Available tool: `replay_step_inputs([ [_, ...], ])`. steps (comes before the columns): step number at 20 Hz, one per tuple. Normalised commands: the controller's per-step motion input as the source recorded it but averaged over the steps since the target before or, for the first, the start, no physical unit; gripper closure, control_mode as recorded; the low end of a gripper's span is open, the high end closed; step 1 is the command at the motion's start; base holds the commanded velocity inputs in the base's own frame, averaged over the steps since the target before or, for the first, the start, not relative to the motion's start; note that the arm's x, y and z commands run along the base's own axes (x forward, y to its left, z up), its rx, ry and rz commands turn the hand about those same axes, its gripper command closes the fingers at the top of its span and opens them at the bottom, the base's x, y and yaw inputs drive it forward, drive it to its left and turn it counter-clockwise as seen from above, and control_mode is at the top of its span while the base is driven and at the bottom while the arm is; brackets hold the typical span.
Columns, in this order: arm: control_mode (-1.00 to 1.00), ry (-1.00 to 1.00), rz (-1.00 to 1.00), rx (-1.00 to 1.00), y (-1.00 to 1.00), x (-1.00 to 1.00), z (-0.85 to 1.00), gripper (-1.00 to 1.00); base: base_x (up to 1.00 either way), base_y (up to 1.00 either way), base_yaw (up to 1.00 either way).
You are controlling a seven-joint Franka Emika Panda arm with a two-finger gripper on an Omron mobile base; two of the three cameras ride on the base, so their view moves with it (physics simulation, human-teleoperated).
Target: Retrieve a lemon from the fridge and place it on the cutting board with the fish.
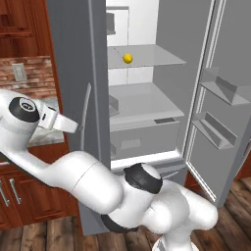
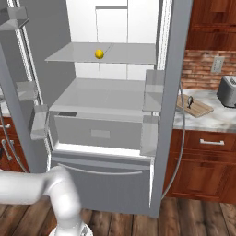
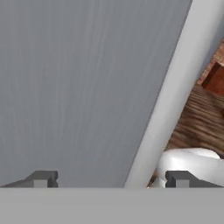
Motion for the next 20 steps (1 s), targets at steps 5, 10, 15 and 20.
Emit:
replay_step_inputs([
  [5, -1.00, 0.05, 0.00, 0.00, 0.06, -0.37, -0.06, -1.00, 0.00, 0.00, 0.00],
  [10, -1.00, 0.05, 0.00, 0.02, -0.04, -0.97, -0.01, -1.00, 0.00, 0.00, 0.00],
  [15, -1.00, 0.08, 0.00, 0.12, -0.36, -1.00, 0.00, -1.00, 0.00, 0.00, 0.00],
  [20, -1.00, 0.16, -0.01, 0.21, -0.74, -1.00, 0.00, -1.00, 0.00, 0.00, 0.00],
])
